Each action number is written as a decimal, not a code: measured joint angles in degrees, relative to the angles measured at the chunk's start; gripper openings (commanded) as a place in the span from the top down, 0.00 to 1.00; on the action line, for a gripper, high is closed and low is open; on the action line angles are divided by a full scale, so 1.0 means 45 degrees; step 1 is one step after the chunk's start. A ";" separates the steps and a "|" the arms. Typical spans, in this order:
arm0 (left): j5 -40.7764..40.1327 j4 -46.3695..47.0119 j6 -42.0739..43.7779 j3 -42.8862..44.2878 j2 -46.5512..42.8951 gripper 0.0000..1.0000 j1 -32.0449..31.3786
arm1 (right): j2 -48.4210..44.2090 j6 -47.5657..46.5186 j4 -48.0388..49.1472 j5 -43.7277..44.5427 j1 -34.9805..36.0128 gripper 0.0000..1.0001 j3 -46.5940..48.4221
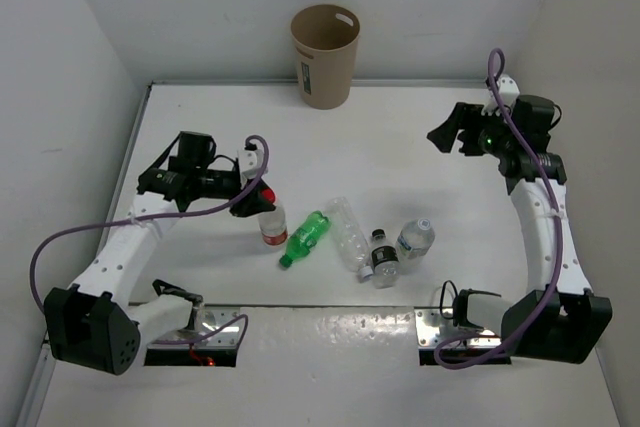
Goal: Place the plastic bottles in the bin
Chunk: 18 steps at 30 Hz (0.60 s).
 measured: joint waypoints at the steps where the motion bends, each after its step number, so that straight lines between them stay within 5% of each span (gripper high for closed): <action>1: -0.0049 0.0029 -0.0019 0.0010 0.0015 0.88 -0.0053 | 0.0000 -0.0044 -0.0073 -0.0015 -0.0024 0.16 -0.0034; 6: -0.0651 0.0058 -0.0913 0.1540 0.0923 0.94 -0.0214 | -0.0155 -0.0476 -0.0374 -0.0019 -0.0063 0.10 -0.0267; 10: -0.1622 0.2249 -0.3201 0.4114 0.2395 0.94 -0.0262 | -0.0869 -0.0899 -0.0617 0.0000 -0.0097 0.07 -0.0981; 18: -0.4163 0.6907 -0.7383 1.1676 0.7538 1.00 -0.0491 | -0.2205 -0.1583 -0.1180 0.0369 -0.0155 0.09 -0.1506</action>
